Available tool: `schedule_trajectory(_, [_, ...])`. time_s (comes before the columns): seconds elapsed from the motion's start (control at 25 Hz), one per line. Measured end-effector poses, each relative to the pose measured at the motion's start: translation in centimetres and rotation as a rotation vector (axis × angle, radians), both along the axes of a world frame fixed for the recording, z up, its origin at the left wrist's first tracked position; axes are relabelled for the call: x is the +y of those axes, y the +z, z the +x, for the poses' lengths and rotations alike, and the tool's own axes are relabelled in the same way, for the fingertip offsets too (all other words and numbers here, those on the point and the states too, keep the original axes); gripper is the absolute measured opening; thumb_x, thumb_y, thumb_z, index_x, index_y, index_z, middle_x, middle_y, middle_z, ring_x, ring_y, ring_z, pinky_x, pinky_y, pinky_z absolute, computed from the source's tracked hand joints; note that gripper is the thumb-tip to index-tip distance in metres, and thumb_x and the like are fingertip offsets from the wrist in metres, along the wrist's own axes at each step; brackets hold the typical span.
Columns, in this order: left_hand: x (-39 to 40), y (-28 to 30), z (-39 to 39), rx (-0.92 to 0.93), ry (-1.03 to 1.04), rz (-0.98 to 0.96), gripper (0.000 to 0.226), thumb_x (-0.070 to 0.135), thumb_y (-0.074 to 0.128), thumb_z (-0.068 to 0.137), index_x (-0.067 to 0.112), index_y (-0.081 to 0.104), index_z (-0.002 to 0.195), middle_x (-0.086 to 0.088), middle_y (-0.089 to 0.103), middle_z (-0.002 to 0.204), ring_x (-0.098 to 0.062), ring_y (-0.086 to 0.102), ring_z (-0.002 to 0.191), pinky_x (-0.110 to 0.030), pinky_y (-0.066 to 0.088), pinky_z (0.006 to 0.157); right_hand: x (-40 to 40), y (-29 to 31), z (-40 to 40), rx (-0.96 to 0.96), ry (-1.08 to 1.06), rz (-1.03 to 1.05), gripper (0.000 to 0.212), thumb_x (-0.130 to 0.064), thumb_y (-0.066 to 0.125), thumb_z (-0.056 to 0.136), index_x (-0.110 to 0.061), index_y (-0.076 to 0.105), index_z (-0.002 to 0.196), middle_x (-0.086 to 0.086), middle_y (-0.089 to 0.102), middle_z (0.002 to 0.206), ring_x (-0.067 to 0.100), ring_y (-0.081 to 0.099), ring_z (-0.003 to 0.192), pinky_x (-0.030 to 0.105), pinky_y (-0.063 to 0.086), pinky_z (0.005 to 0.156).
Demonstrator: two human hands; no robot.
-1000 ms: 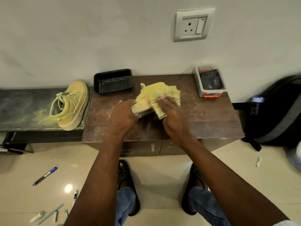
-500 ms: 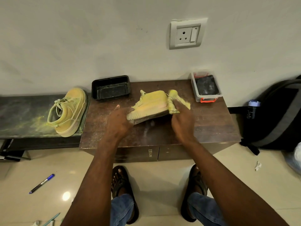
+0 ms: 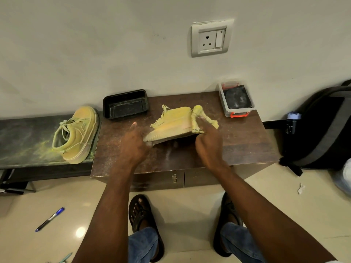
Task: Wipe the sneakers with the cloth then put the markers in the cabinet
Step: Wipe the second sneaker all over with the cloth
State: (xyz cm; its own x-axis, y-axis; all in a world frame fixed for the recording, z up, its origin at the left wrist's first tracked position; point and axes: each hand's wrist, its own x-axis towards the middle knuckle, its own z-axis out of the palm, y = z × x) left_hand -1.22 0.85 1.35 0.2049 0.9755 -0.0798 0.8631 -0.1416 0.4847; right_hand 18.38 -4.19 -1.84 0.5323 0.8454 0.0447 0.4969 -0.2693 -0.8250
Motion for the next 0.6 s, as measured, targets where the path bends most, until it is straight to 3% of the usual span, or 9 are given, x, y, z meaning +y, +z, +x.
schedule_trajectory(0.12, [0.1, 0.4, 0.2, -0.039, -0.026, 0.058, 0.033, 0.008, 0.072, 0.079, 0.017, 0.07, 0.111, -0.01, 0.069, 0.115, -0.027, 0.054, 0.122, -0.038, 0.027, 0.115, -1.2, 0.6, -3.5, -0.394, 0.632, 0.17, 0.063, -0.001, 0.041, 0.069, -0.011, 0.058, 0.13, 0.003, 0.054, 0.138, 0.025, 0.039, 0.135, 0.032, 0.035, 0.106])
schedule_trajectory(0.16, [0.1, 0.4, 0.2, -0.05, -0.033, 0.069, 0.031, 0.007, 0.073, 0.079, 0.015, 0.071, 0.109, -0.011, 0.07, 0.111, -0.029, 0.057, 0.118, -0.037, 0.026, 0.115, -1.0, 0.5, -3.3, -0.479, 0.72, 0.192, 0.064, -0.004, 0.039, 0.069, -0.011, 0.058, 0.129, 0.002, 0.054, 0.138, 0.024, 0.04, 0.135, 0.032, 0.034, 0.106])
schedule_trajectory(0.24, [-0.1, 0.4, 0.0, -0.046, -0.026, 0.04, 0.04, 0.01, 0.073, 0.079, 0.018, 0.067, 0.119, -0.008, 0.063, 0.126, -0.026, 0.043, 0.133, -0.041, 0.029, 0.113, -0.2, -0.1, -1.6, -0.475, 0.578, 0.193, 0.064, -0.005, 0.036, 0.07, -0.011, 0.058, 0.13, 0.002, 0.054, 0.138, 0.023, 0.042, 0.134, 0.032, 0.035, 0.108])
schedule_trajectory(0.32, [0.0, 0.0, -0.3, -0.025, -0.019, 0.019, 0.049, 0.013, 0.074, 0.08, 0.023, 0.062, 0.126, -0.005, 0.055, 0.137, -0.022, 0.029, 0.142, -0.044, 0.031, 0.111, 0.4, -0.4, 0.6, -0.222, 0.199, 0.115, 0.057, 0.002, 0.041, 0.076, -0.01, 0.058, 0.13, 0.004, 0.056, 0.135, 0.021, 0.046, 0.13, 0.031, 0.037, 0.11])
schedule_trajectory(0.4, [0.1, -0.3, -0.3, -0.019, -0.017, 0.013, 0.05, 0.013, 0.074, 0.079, 0.023, 0.062, 0.126, -0.004, 0.055, 0.138, -0.022, 0.028, 0.143, -0.046, 0.032, 0.111, 0.4, 0.2, 0.2, -0.076, 0.008, -0.007, 0.056, 0.006, 0.046, 0.079, -0.011, 0.056, 0.132, 0.004, 0.056, 0.135, 0.021, 0.049, 0.128, 0.032, 0.041, 0.106])
schedule_trajectory(0.48, [0.1, 0.2, -0.1, -0.045, -0.026, 0.021, 0.042, 0.01, 0.073, 0.078, 0.02, 0.067, 0.119, -0.005, 0.061, 0.13, -0.022, 0.039, 0.136, -0.045, 0.033, 0.111, 0.0, 1.0, -2.6, -0.29, 0.248, 0.027, 0.059, 0.005, 0.047, 0.076, -0.011, 0.055, 0.133, 0.004, 0.053, 0.139, 0.024, 0.042, 0.133, 0.034, 0.039, 0.106])
schedule_trajectory(0.56, [0.0, 0.8, 0.1, -0.079, -0.054, 0.056, 0.024, 0.007, 0.072, 0.077, 0.016, 0.072, 0.099, -0.01, 0.07, 0.109, -0.024, 0.059, 0.11, -0.041, 0.034, 0.11, -0.7, 0.9, -4.7, -0.461, 0.6, 0.148, 0.061, -0.001, 0.046, 0.071, -0.01, 0.056, 0.131, 0.005, 0.053, 0.138, 0.025, 0.041, 0.134, 0.035, 0.035, 0.106])
schedule_trajectory(0.6, [-0.1, 0.9, 0.1, -0.085, -0.056, 0.065, 0.023, 0.006, 0.071, 0.078, 0.014, 0.072, 0.099, -0.011, 0.07, 0.107, -0.025, 0.06, 0.104, -0.039, 0.034, 0.109, -0.5, 0.8, -4.5, -0.519, 0.66, 0.181, 0.062, -0.003, 0.046, 0.07, -0.01, 0.056, 0.131, 0.005, 0.053, 0.138, 0.026, 0.041, 0.134, 0.035, 0.034, 0.107])
